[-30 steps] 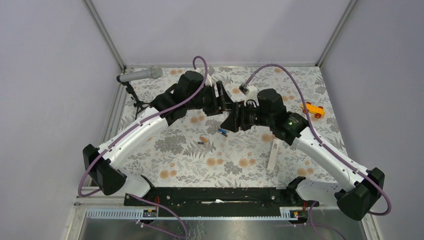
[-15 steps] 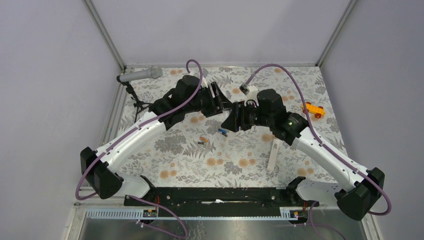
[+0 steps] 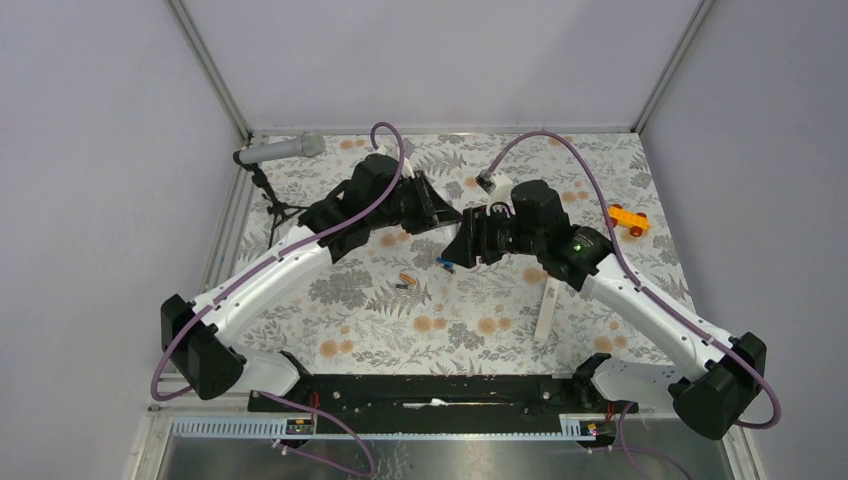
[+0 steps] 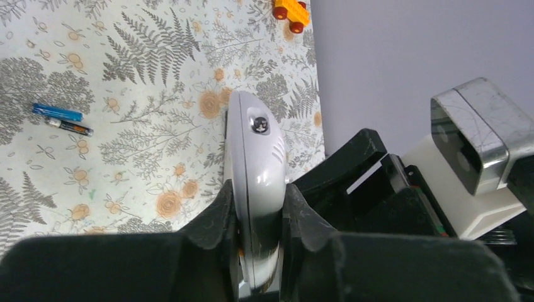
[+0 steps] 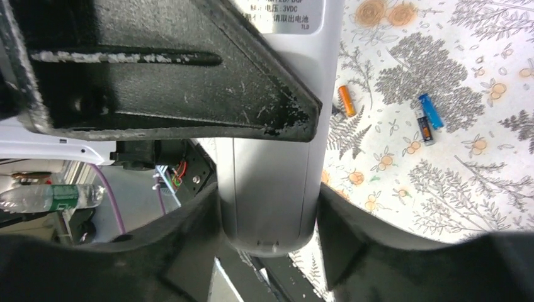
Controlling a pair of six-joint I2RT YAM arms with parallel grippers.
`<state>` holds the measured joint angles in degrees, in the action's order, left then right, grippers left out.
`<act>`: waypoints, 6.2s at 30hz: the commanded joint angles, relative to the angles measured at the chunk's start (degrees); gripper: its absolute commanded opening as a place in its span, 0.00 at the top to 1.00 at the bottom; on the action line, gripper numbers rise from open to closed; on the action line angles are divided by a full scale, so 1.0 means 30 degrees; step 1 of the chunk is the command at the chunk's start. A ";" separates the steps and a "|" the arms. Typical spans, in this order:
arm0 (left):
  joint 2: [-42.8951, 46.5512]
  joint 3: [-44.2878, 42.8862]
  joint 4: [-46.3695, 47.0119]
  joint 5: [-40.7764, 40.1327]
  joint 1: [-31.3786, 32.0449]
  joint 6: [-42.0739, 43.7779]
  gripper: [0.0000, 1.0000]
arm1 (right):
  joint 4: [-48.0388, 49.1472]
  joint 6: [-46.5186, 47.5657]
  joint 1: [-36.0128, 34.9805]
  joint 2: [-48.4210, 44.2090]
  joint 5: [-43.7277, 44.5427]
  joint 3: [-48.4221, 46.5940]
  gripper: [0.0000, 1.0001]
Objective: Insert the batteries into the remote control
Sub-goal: Turn over the remote control at the center of the board, then remove the battery cover from the remote control.
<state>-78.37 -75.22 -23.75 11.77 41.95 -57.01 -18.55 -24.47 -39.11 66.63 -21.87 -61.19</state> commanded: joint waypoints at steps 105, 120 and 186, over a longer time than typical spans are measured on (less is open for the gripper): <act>0.6567 0.7226 1.3050 0.0163 -0.2500 0.0762 1.00 | 1.6154 -1.9089 0.0678 -0.6120 0.1690 0.8655 0.64; 0.6553 0.7523 1.3463 0.0053 -0.2500 0.0040 1.00 | 1.5287 -1.9029 0.0681 -0.5465 0.1176 0.8411 0.66; 0.6410 0.7699 1.0286 -0.0256 -0.1416 -0.0024 1.00 | 1.8573 -1.8693 0.0689 -0.4109 0.2779 0.9066 0.85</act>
<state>-59.59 -50.13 9.13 7.81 35.66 -58.17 40.49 -83.29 -37.10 55.53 -18.06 -30.61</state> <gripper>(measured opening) 0.259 0.156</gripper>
